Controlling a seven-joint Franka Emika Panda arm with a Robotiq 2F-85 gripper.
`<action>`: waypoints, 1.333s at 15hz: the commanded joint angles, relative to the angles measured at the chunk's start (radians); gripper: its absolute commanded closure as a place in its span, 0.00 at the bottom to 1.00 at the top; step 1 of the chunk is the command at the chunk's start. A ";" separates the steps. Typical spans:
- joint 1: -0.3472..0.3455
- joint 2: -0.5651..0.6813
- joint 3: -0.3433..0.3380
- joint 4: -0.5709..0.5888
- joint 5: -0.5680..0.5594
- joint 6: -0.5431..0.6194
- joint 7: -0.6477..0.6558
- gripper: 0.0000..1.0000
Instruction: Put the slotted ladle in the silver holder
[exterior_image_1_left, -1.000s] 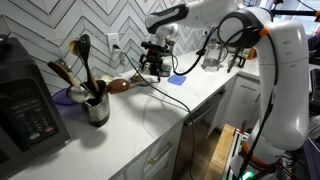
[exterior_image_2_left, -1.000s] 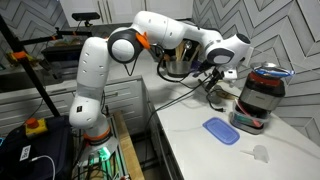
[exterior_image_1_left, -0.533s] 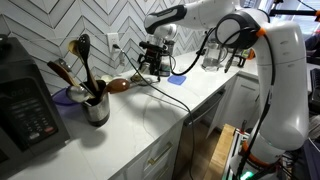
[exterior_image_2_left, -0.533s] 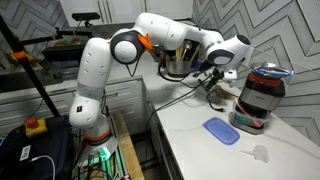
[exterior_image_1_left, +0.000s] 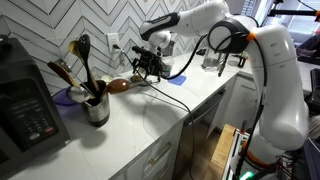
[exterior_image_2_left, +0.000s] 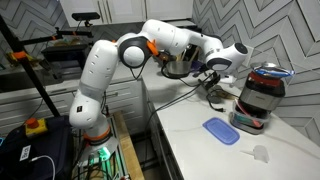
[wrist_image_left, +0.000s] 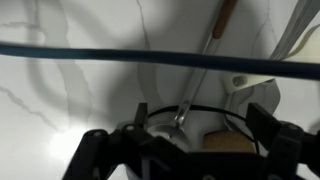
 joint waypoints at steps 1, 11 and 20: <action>-0.001 0.066 0.014 0.058 0.012 -0.007 0.058 0.01; 0.020 0.125 0.031 0.063 0.005 0.044 0.172 0.51; 0.041 0.124 0.009 0.058 -0.068 0.102 0.320 0.94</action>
